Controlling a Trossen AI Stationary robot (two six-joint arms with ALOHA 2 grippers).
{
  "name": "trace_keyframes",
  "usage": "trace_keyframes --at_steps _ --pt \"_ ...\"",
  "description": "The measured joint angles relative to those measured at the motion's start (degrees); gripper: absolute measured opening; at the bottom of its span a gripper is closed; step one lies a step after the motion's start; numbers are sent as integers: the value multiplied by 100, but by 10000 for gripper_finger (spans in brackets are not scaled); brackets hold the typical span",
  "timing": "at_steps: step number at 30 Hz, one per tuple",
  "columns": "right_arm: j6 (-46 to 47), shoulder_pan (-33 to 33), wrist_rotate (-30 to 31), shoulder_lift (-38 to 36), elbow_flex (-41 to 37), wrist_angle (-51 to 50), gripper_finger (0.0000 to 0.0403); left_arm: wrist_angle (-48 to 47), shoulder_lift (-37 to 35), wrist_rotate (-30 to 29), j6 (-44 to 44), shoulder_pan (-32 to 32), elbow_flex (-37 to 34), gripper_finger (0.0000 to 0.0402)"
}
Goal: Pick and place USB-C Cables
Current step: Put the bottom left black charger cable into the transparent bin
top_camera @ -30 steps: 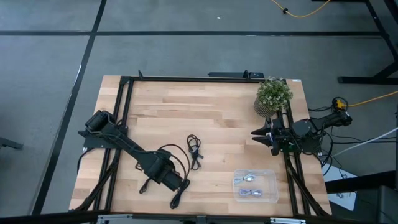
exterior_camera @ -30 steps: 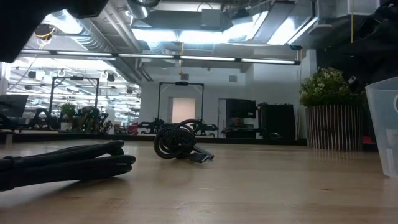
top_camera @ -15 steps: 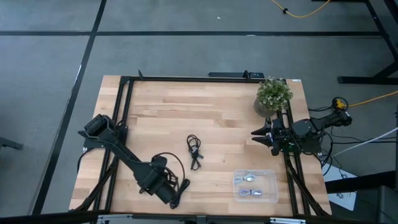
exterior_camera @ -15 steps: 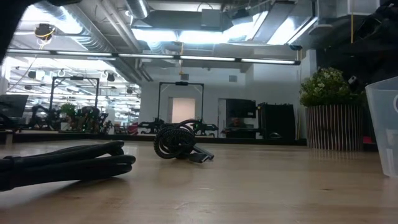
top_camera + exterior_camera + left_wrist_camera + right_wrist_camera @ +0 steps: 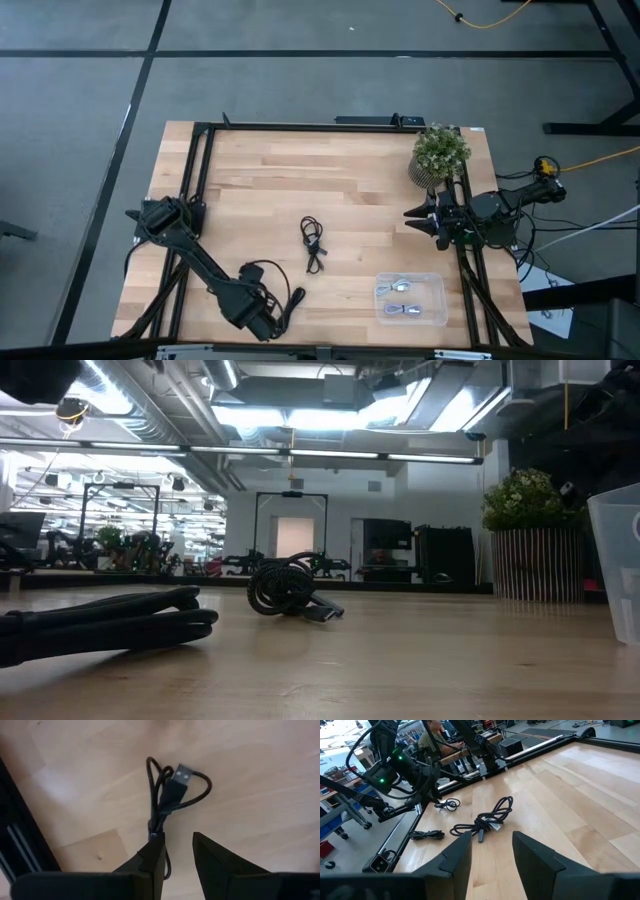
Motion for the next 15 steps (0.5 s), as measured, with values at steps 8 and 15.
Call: trace_keyframes --at_steps 8,15 --pt "-7 0 -2 2 0 0 147 229 -3 548 -434 -94 -427 92" --pt "-13 0 0 2 0 0 147 1341 -3 628 -432 -100 -920 92"
